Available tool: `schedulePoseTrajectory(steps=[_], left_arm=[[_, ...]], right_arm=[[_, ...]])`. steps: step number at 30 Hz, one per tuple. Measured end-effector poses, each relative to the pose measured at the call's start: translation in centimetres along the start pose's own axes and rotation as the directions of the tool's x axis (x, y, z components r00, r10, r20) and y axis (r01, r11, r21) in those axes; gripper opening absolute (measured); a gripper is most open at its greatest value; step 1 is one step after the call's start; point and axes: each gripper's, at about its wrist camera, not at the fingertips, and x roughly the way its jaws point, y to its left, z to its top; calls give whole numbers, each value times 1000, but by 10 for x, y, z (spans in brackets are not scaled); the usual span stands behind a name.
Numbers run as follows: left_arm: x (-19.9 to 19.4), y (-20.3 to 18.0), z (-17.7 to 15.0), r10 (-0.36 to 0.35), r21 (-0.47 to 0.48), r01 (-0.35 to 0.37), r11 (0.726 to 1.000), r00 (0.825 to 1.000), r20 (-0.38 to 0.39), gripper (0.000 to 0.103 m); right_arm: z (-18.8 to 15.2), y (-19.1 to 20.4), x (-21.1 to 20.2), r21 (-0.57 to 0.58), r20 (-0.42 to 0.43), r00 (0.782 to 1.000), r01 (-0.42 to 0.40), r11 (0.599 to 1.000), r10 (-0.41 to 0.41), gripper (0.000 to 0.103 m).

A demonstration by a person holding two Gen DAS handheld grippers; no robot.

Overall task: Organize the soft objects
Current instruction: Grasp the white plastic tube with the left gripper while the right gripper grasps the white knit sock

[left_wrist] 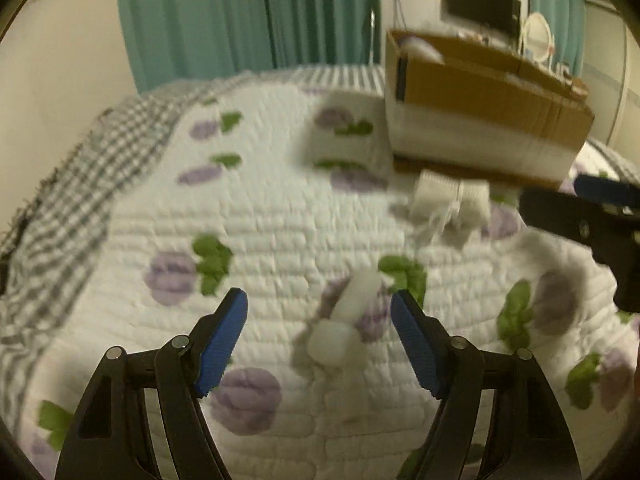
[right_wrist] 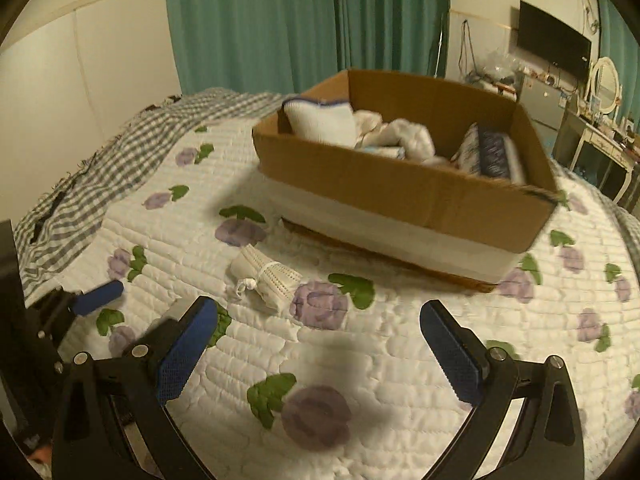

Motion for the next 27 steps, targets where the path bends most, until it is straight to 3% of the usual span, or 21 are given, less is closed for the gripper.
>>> schedulePoseTrajectory(steps=[5, 8, 10, 18, 21, 23, 27], left_arm=[[16, -6, -9, -20, 31, 23, 999, 997, -74, 71], [24, -8, -13, -33, 38, 36, 999, 996, -87, 53], [27, -6, -14, -36, 37, 40, 999, 995, -94, 32], [18, 9, -11, -55, -20, 53, 998, 996, -75, 28], [11, 17, -6, -66, -51, 64, 997, 997, -48, 28], [8, 22, -4, -59, -61, 56, 997, 998, -34, 28], [6, 26, 0, -41, -66, 40, 997, 999, -17, 28]], right_arm=[[2, 6, 23, 3, -29, 999, -22, 1000, 22, 102], [3, 11, 33, -7, -39, 999, -28, 1000, 27, 102], [4, 15, 38, -17, -46, 998, -31, 999, 30, 102], [11, 23, 58, -29, -64, 996, -60, 998, 58, 94], [12, 27, 70, -31, -82, 994, -71, 997, 68, 85], [11, 27, 73, -31, -81, 994, -70, 997, 67, 61], [8, 27, 68, -34, -61, 995, -76, 997, 73, 43]])
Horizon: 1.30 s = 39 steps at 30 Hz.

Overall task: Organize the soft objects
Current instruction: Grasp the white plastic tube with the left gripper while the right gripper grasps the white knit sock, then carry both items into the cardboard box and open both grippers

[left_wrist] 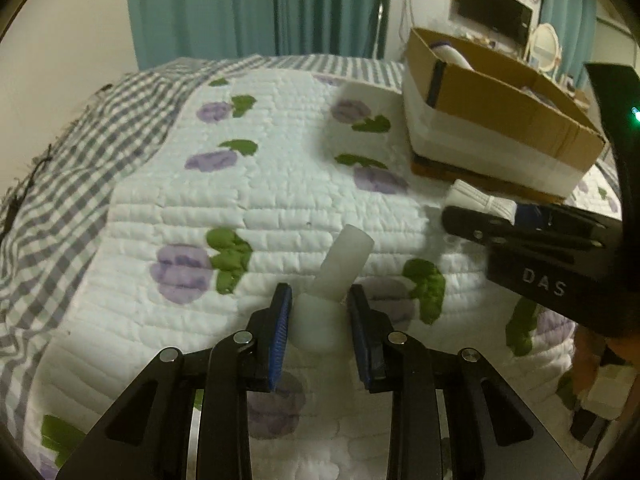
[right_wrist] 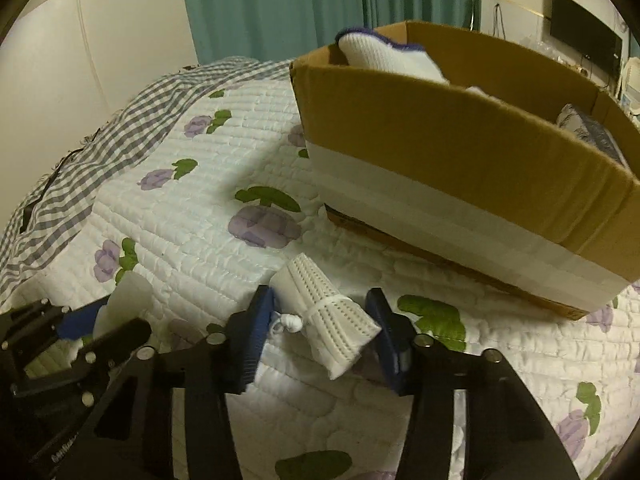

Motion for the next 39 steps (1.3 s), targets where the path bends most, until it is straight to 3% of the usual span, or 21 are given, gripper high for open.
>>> schedulePoseTrajectory(steps=[2, 9, 17, 23, 28, 33, 39], left_arm=[[-2, -1, 0, 8, 8, -8, 1000, 1000, 9, 28], [-19, -5, 4, 17, 25, -18, 1000, 999, 44, 28], [-72, -26, 22, -16, 59, 7, 998, 988, 153, 28], [-114, -50, 61, -67, 114, 38, 993, 962, 265, 28], [-135, -73, 105, -108, 172, 49, 984, 928, 356, 28], [-121, -90, 147, -131, 212, 47, 976, 906, 403, 28], [-69, -110, 177, -174, 250, 85, 964, 919, 355, 29]], right_arm=[[-2, 1, -5, -4, 10, 1000, -9, 1000, 9, 29], [-14, 6, -38, -22, 47, 999, -8, 1000, 9, 28], [-7, 0, -107, -12, 144, 989, 26, 1000, -24, 28], [21, -14, -169, -32, 245, 966, 88, 996, -78, 28], [59, -38, -208, -13, 319, 943, 107, 994, -98, 28], [94, -63, -215, -9, 345, 928, 155, 988, -142, 28], [123, -100, -172, 29, 323, 936, 139, 990, -141, 28]])
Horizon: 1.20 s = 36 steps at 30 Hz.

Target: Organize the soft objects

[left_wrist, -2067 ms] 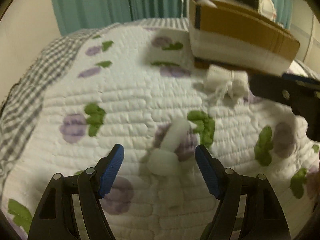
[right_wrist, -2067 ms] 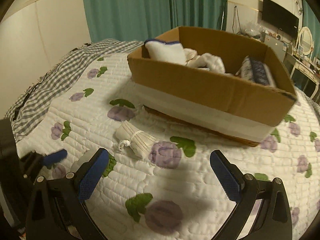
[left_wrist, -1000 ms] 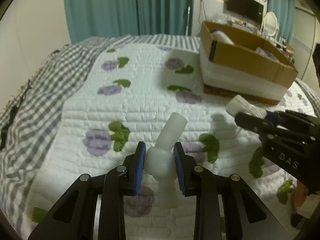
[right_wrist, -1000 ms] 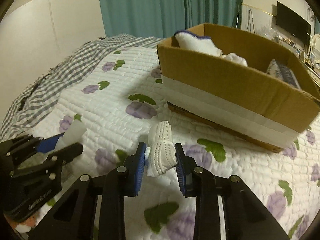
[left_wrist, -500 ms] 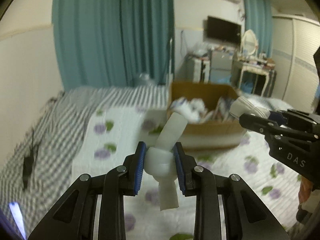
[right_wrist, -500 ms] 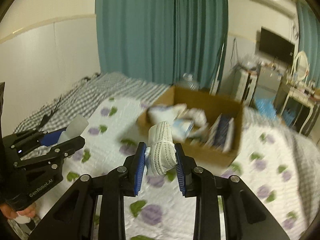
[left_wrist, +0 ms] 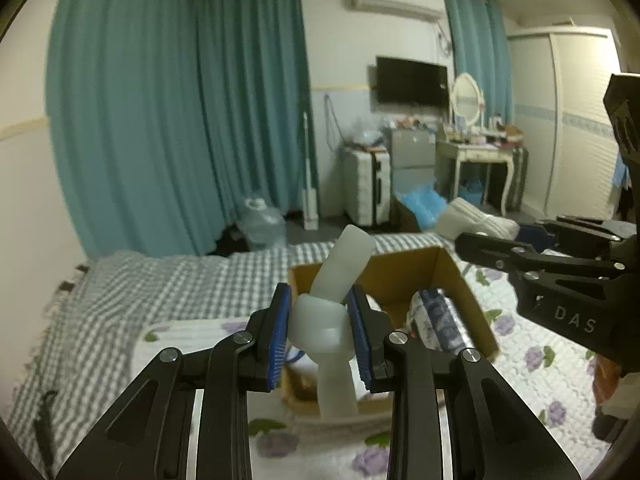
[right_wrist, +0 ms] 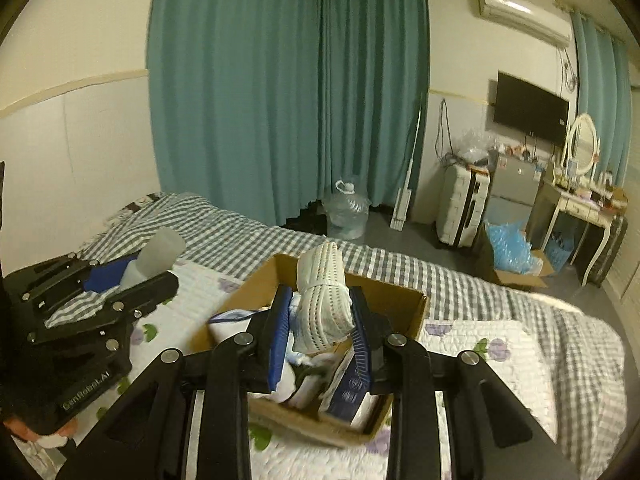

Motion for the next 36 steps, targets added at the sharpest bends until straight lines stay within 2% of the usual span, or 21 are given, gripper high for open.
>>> schedulePoseTrajectory(steps=[5, 9, 12, 14, 17, 18, 19, 24, 27, 29, 31, 36], left_arm=[[58, -9, -7, -57, 52, 60, 997, 996, -69, 29], [86, -18, -14, -90, 87, 98, 991, 992, -89, 32], [102, -17, -20, -110, 88, 120, 989, 988, -112, 33], [107, -21, -20, -96, 83, 107, 991, 987, -129, 35], [107, -20, -19, -88, 55, 95, 994, 988, -124, 40], [104, -21, -18, -90, 47, 97, 994, 989, -121, 50], [99, -20, -16, -74, 40, 79, 996, 992, -103, 55], [65, -26, 7, -55, 60, 57, 997, 998, -28, 56], [28, -28, 25, -52, 68, 49, 996, 998, 40, 56], [-1, -31, 37, -33, 90, 24, 996, 995, 96, 61], [-40, -33, 49, -15, 102, -4, 995, 983, 182, 71], [-109, -30, 66, -12, 86, -14, 996, 952, 306, 74]], right_arm=[[-5, -27, 56, 66, -41, 999, -32, 997, 34, 28], [-11, -44, 90, 96, -65, 996, -52, 994, 58, 29], [-18, -51, 108, 94, -81, 996, -33, 995, 41, 41], [-21, -57, 114, 100, -86, 996, -17, 995, 26, 65], [-26, -68, 115, 135, -89, 996, -6, 991, 18, 71], [-27, -70, 113, 145, -89, 996, -2, 989, 15, 72], [-27, -73, 110, 155, -89, 996, 1, 988, 13, 75], [-22, -76, 73, 196, -47, 999, 13, 981, -4, 83], [-11, -69, 39, 192, -8, 1000, 28, 981, -27, 88], [-3, -64, 11, 175, 18, 999, 45, 984, -49, 91], [8, -58, -19, 160, 53, 996, 63, 985, -72, 93], [31, -44, -102, 138, 150, 977, 133, 981, -154, 98]])
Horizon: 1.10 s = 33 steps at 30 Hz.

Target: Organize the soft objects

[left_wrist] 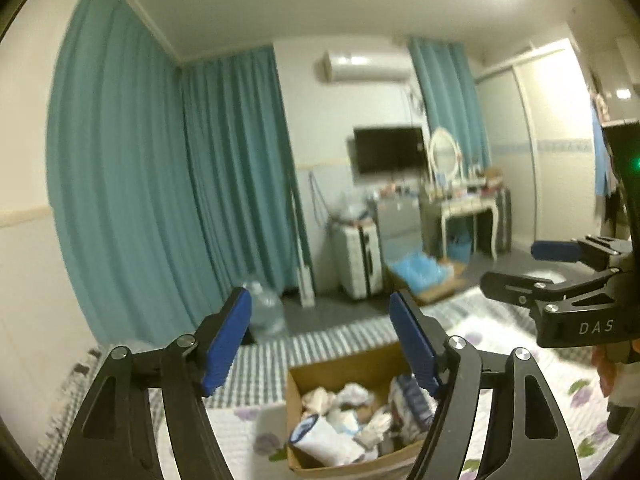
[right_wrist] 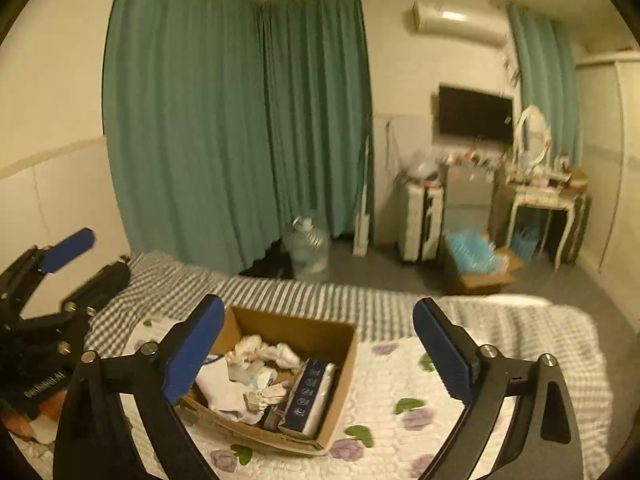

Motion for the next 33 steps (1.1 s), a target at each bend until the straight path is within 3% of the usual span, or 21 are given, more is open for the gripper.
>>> schedulePoseTrajectory(steps=[4, 9, 12, 14, 18, 24, 27, 33], left_arm=[[-45, 6, 17, 53, -35, -50, 998, 995, 90, 76], [-83, 17, 18, 60, -112, -44, 993, 987, 149, 77], [-95, 19, 11, 103, -125, -85, 989, 984, 147, 77], [-101, 16, 1, 92, -133, -75, 988, 987, 132, 77], [-104, 8, -35, 107, -137, -93, 986, 989, 100, 77], [-70, 16, -88, 124, -206, -123, 971, 992, -11, 77], [-54, 12, -108, 136, -181, -145, 973, 989, -61, 77], [-46, 6, -126, 135, -162, -152, 975, 985, -112, 77]], right_arm=[[13, 11, -49, -38, 43, 998, 39, 998, -38, 102], [12, 30, -104, -91, 102, 991, 93, 992, -84, 103], [0, 35, -122, -86, 125, 988, 99, 991, -88, 103], [-15, 38, -128, -76, 133, 987, 97, 992, -87, 103], [-52, 44, -118, -35, 115, 992, 56, 998, -52, 103], [-99, 49, -75, -14, 55, 998, 33, 999, -32, 103], [-118, 43, -60, 14, 47, 999, 27, 1000, -27, 103], [-141, 36, -33, 34, 3, 999, 49, 998, -49, 103]])
